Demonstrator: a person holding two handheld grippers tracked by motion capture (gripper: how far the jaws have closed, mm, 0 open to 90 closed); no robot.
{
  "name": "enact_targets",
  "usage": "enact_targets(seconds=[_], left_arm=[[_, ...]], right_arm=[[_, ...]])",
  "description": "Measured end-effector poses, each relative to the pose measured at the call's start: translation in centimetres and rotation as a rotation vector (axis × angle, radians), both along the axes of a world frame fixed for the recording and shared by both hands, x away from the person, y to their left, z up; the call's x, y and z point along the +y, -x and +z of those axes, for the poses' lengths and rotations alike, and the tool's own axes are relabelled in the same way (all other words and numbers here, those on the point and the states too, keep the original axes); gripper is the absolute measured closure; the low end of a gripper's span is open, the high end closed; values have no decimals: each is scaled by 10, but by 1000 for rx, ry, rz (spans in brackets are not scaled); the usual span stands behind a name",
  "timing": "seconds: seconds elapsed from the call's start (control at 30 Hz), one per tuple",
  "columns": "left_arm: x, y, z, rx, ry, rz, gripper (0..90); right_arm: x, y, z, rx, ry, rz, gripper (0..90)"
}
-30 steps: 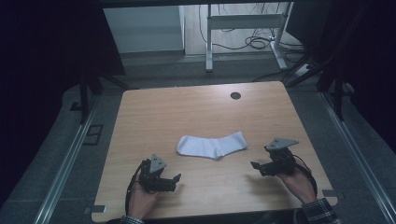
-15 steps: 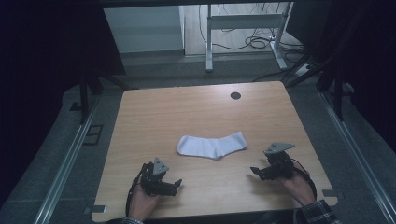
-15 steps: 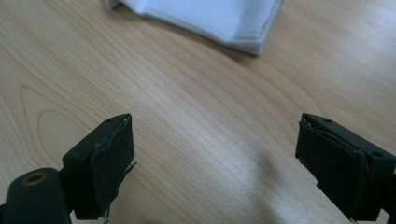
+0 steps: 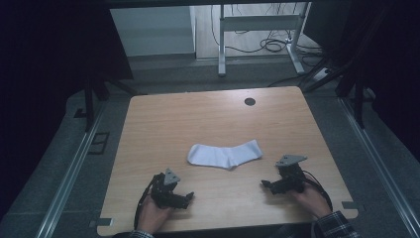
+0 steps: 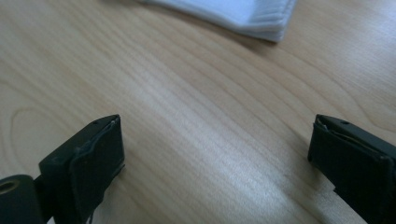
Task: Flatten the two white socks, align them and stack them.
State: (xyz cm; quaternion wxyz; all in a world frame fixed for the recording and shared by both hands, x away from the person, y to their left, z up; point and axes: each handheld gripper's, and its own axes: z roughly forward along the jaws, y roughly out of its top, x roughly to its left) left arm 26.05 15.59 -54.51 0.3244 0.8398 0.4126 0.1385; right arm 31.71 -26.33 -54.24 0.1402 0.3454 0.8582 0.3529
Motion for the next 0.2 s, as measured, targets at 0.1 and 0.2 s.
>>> enact_targets(seconds=[0.1, 0.2], left_arm=[[0, 0, 0, 0, -2, -1, 0], [-1, -1, 0, 0, -1, 6, 0]], right_arm=[[0, 0, -1, -2, -1, -3, 20], [0, -1, -1, -3, 0, -6, 26]])
